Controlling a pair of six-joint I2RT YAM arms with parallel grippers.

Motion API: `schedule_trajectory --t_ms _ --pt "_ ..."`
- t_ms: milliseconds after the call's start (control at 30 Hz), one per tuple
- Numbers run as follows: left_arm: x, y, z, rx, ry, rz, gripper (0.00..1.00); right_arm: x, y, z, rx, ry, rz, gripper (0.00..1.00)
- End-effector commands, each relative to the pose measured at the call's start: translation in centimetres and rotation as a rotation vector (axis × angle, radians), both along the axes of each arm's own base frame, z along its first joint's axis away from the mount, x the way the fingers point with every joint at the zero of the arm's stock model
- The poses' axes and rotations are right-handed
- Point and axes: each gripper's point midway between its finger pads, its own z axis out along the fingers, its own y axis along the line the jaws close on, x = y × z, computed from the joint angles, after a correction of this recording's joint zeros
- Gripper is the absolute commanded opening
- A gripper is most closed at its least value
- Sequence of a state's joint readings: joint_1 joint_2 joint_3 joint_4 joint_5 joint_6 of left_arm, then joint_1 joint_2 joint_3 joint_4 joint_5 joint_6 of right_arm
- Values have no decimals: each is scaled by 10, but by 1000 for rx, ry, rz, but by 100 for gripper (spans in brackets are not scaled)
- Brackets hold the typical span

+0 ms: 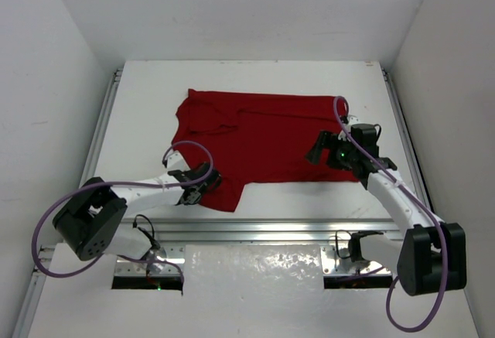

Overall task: Fold and stack the t-shirts
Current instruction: Grap the side of the flattened tshirt closest away from the robot with both arms

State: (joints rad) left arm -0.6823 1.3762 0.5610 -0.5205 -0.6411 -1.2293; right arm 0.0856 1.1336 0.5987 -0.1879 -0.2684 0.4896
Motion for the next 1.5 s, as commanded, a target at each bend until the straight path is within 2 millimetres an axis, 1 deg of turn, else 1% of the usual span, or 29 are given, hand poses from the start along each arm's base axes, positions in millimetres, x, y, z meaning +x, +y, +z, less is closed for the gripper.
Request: schedule_trajectory --t_ms 0,33,100,133,200,233,300,333,400,433,467,500,567,600,633,667,700,733,800,833,933,967,1033,1100,1233,1333,1367,1433,1467 --pt "-18 -1 -11 -2 70 -35 0 7 -8 8 -39 -50 -26 99" --pt "-18 -1 -3 -9 54 -38 0 10 -21 4 -89 -41 -82 99" --pt "-14 -5 15 -33 7 -49 0 7 -39 -8 -160 22 -163 99" --pt "-13 -7 21 -40 -7 -56 0 4 -60 -15 -232 55 -248 99" --pt "-8 -14 41 -72 -64 -74 0 2 -80 -21 -262 85 -338 99" --pt "-7 -13 49 -67 -79 -75 0 0 -99 -28 -267 121 -408 99" --pt "-5 -13 65 -90 -127 -75 0 -5 -119 -36 -282 152 -499 99" --pt "-6 -11 70 -89 -140 -75 0 -7 -130 -41 -298 173 -544 99" --pt "-3 -11 84 -109 -196 -89 0 -13 -138 -49 -307 192 -585 97" --pt "-1 -12 88 -121 -214 -96 0 -11 -142 -49 -303 180 -601 97" --pt "-2 -13 89 -123 -218 -119 0 -15 -145 -53 -310 187 -613 95" --pt "1 -18 95 -154 -245 -133 0 -16 -147 -54 -304 187 -628 94" --pt "-1 -27 93 -185 -233 -182 0 -16 -152 -57 -293 181 -642 92" --pt "0 -30 94 -206 -245 -190 0 -16 -149 -61 -271 189 -624 86" --pt "-1 -32 91 -213 -237 -198 0 -16 -151 -63 -258 199 -632 82" --pt "-3 -35 90 -228 -230 -210 0 -19 -152 -72 -255 237 -633 75" --pt "-2 -38 91 -246 -244 -214 0 -20 -153 -76 -253 251 -638 69" --pt "-4 -40 88 -258 -238 -227 0 -18 -154 -77 -251 241 -643 60" --pt "-3 -44 90 -279 -258 -250 0 -18 -154 -81 -251 236 -644 56" --pt "-5 -45 88 -276 -250 -270 0 -15 -155 -80 -248 221 -649 52" --pt "-5 -44 89 -266 -249 -281 0 -12 -154 -81 -245 222 -636 46" --pt "-5 -44 91 -263 -253 -282 0 -12 -153 -82 -242 225 -628 39" --pt "-5 -40 93 -250 -259 -274 0 -13 -150 -85 -230 233 -616 32" --pt "-4 -38 95 -244 -269 -272 0 -19 -148 -91 -224 244 -617 32" --pt "-3 -36 98 -236 -275 -265 0 -19 -145 -97 -214 260 -610 29" --pt "-4 -34 96 -227 -270 -254 0 -21 -141 -101 -196 281 -604 27" --pt "-4 -33 95 -223 -265 -251 0 -21 -143 -101 -201 282 -610 16" --pt "-4 -32 97 -222 -265 -247 0 -27 -144 -98 -207 286 -635 4" --pt "-4 -31 98 -219 -268 -243 0 -30 -147 -97 -216 287 -650 0"
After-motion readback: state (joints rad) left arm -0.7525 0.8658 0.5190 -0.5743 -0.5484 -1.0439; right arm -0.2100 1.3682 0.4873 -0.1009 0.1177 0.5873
